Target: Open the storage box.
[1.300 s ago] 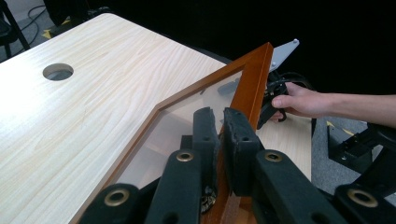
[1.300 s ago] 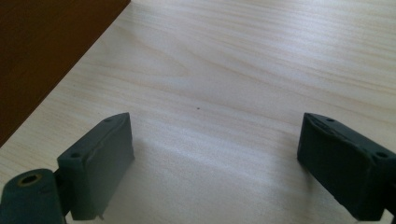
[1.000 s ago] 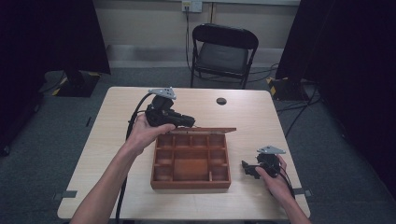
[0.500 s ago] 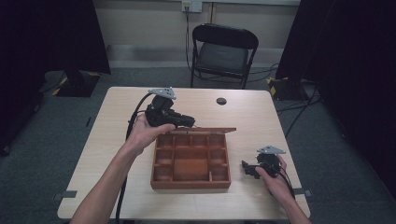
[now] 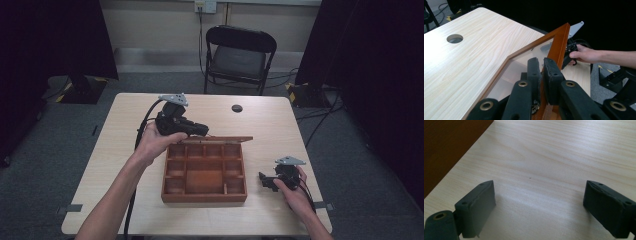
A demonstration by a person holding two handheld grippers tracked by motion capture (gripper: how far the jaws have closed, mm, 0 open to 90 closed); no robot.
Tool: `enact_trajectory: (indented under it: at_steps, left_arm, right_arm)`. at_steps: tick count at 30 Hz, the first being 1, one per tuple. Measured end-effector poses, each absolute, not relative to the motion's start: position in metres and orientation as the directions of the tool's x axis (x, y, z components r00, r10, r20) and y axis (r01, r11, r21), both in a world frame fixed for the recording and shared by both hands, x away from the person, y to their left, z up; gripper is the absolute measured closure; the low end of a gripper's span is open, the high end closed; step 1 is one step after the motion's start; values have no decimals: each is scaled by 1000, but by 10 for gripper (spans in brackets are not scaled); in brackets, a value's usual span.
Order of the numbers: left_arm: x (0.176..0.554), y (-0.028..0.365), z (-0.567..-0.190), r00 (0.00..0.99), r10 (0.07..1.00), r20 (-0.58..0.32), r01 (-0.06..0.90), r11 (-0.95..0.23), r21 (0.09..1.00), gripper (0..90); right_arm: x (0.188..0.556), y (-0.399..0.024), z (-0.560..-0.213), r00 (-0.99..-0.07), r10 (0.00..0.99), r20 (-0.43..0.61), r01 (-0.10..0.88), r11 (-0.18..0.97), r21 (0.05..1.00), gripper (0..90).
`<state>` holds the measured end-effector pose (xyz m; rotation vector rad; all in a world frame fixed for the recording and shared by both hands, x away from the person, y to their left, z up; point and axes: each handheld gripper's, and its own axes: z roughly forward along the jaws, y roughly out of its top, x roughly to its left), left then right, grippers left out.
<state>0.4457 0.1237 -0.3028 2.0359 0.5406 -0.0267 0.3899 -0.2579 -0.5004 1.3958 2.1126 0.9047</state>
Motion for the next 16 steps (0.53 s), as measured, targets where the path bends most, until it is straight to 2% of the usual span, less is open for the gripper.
enact_trajectory:
  at_steps: [16]
  left_arm:
    - [446,124,-303,900,362,-242,387,-411,825,840]
  right_arm:
    - [390,-258,-500,-387,922,-12,627,273,729,100]
